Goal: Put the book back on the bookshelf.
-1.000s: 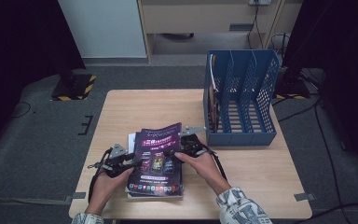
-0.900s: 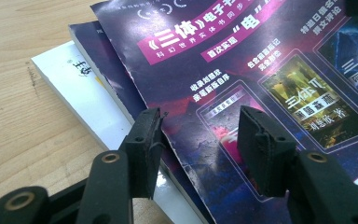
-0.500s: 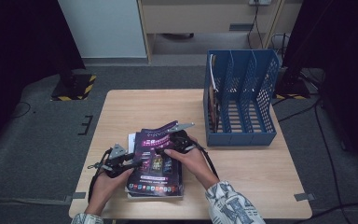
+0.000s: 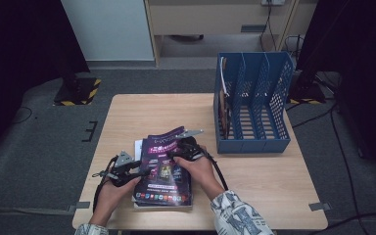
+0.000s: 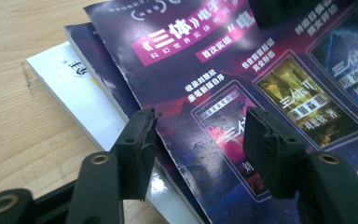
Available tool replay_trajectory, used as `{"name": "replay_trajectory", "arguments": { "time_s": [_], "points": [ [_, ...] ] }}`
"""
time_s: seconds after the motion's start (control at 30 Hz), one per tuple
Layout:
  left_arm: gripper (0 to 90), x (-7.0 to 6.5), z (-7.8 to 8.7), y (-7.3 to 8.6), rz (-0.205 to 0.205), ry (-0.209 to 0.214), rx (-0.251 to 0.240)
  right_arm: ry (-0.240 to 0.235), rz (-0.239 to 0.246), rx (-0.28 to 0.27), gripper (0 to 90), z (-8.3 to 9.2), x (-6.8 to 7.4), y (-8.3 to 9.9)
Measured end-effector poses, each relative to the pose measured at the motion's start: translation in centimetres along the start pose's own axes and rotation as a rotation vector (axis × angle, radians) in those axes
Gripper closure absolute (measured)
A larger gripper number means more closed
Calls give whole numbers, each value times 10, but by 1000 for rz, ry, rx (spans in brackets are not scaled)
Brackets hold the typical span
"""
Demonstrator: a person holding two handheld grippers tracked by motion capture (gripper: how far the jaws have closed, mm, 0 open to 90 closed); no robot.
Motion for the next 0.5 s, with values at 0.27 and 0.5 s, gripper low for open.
{"name": "replay_trajectory", "arguments": {
  "time_s": [0.27, 0.5],
  "points": [
    [310, 0, -2, -4, 24, 2, -15, -10, 77, -91, 780, 17, 4, -18],
    [298, -4, -4, -4, 34, 67, -15, -13, 159, -178, 805, 41, 14, -31]
  ]
}}
Point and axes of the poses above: each handheld gripper's, and its own axes: z roughly backward along the jaws, y roughly out of its underside, x roughly to its left, the point moved 3 cm from there along -z, roughly forward along the jaws, and after that the axes turned 10 degrees about -y, right-handed, at the moved point
